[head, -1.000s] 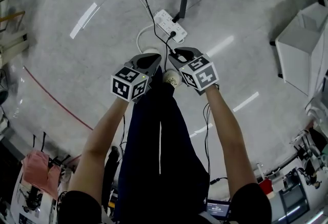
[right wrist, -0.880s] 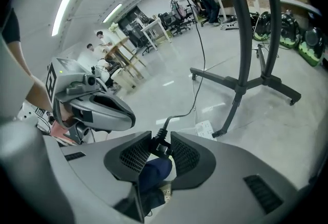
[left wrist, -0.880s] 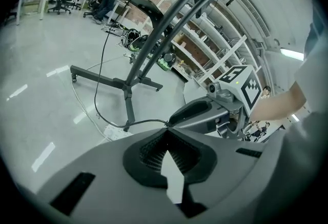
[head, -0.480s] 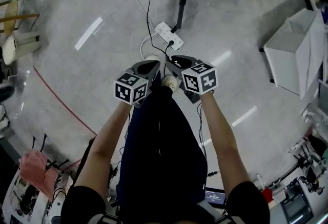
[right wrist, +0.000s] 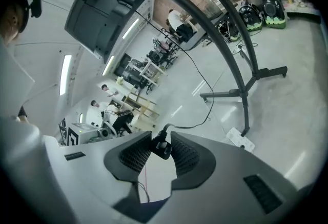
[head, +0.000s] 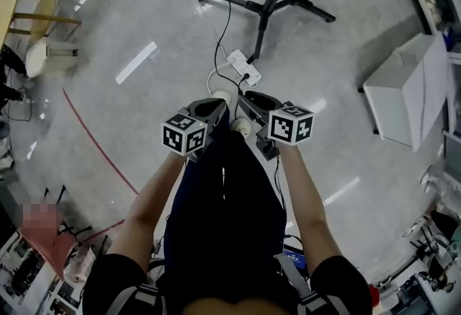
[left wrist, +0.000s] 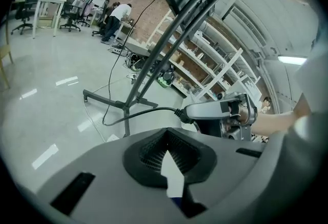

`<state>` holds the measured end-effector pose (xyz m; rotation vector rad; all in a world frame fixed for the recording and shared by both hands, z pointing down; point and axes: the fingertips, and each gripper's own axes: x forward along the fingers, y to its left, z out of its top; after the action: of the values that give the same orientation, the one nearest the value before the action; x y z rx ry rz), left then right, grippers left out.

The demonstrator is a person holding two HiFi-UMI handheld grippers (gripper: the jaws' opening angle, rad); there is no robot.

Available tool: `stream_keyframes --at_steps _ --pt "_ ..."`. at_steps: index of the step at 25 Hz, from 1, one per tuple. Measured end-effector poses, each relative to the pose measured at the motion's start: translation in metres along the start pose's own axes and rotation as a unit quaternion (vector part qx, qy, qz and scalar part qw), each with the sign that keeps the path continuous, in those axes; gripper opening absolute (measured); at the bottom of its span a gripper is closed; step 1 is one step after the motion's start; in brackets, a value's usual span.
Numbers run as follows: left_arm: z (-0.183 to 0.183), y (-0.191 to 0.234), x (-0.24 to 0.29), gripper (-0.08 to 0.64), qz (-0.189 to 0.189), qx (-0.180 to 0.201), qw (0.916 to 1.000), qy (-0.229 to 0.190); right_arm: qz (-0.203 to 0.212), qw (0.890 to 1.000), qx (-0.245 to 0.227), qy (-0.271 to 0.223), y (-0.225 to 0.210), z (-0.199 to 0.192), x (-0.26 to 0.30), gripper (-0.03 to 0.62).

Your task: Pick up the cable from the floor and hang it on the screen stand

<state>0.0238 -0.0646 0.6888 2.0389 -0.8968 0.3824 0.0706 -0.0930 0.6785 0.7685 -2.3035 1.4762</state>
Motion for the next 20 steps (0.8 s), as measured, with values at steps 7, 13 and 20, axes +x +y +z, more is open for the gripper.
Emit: stream_keyframes --at_steps 7,13,20 --pt "0.034 -0.049 -0.036 0.006 -0.003 0.018 0.9992 -0.034 0.047 0.997 0.034 -0.056 0.068 0.030 -0.045 0.132" --pt "0.068 -0.078 -0.059 0.006 0.005 0.042 0.9974 -0.057 0.051 0.997 0.011 -0.063 0.100 0.059 -0.069 0.132" --pt "0.114 -0.099 -0.074 0.006 0.011 0.070 0.9932 -0.092 0.059 0.996 -0.008 -0.069 0.135 0.087 -0.089 0.132"
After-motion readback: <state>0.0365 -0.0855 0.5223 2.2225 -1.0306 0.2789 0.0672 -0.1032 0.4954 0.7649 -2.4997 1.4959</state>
